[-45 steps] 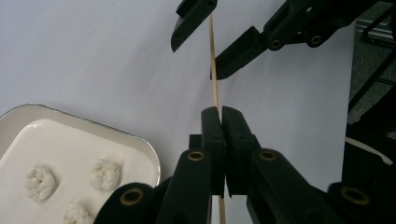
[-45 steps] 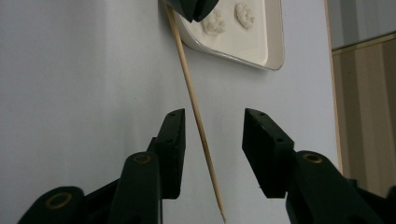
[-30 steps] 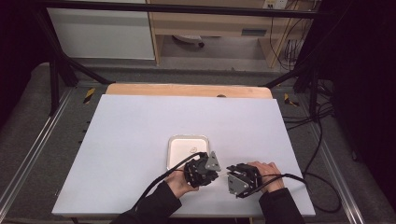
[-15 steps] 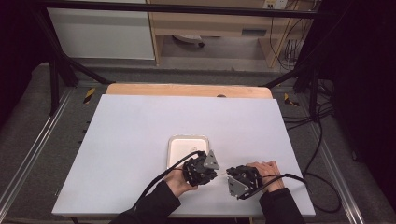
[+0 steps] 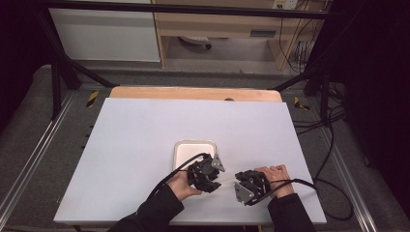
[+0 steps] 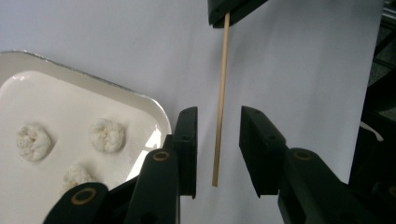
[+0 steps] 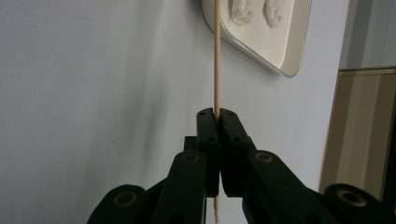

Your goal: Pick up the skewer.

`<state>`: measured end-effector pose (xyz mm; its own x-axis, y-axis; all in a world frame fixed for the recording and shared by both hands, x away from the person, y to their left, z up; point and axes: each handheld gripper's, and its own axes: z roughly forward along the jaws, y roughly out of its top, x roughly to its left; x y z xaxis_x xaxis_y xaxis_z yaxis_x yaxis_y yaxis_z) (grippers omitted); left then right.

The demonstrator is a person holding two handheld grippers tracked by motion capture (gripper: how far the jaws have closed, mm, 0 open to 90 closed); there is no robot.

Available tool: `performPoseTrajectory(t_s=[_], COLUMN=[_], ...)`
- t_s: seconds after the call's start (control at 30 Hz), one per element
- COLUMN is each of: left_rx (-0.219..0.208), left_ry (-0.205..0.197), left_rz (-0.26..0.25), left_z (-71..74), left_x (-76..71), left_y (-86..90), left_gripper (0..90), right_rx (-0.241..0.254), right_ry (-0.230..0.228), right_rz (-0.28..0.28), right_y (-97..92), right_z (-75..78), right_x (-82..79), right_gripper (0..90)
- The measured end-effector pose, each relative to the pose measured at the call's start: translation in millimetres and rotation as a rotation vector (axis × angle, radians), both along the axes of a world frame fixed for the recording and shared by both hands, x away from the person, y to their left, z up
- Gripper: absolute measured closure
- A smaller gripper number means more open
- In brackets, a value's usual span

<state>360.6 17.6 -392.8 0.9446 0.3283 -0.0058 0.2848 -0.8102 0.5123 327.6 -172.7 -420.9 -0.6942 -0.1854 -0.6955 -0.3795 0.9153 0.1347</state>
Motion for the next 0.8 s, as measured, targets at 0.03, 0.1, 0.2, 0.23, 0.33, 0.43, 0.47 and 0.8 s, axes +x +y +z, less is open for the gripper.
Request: performPoseTrajectory(t_s=[0.03,0.1,0.2,0.23,0.33,0.43,0.47,0.8], left_rx=[0.01,0.029,0.046,0.046,0.068,0.082,0.088,0.12], left_ry=[0.005,0.014,0.012,0.016,0.011,0.001,-0.003,-0.011], left_rz=[0.003,0.003,0.002,0.002,-0.002,-0.005,-0.004,-0.013], left_z=[-0.4,-1.1,-2.3,-3.0,-3.6,-4.4,-4.7,-7.4], left_x=[0.7,1.8,2.2,2.5,2.8,2.1,1.8,-0.3], left_y=[-0.5,-1.5,-3.4,-4.2,-7.0,-10.3,-11.2,-14.7], left_gripper=[67.5,70.2,75.7,77.3,81.5,84.8,85.4,87.8], right_rx=[-0.01,-0.012,-0.03,-0.036,-0.059,-0.073,-0.079,-0.096], right_ry=[-0.003,-0.004,-0.013,-0.011,-0.023,-0.021,-0.026,-0.039], right_rz=[0.003,-0.003,0.005,0.008,0.02,0.013,0.016,0.029], right_y=[0.8,2.6,5.4,6.2,8.7,10.5,11.2,12.4], right_z=[0.9,1.3,1.8,1.9,1.7,1.2,1.3,0.8], right_x=[0.4,0.2,0.8,1.0,1.9,1.3,1.2,-0.5], right_gripper=[88.9,88.9,88.9,88.9,88.9,88.9,88.9,89.0])
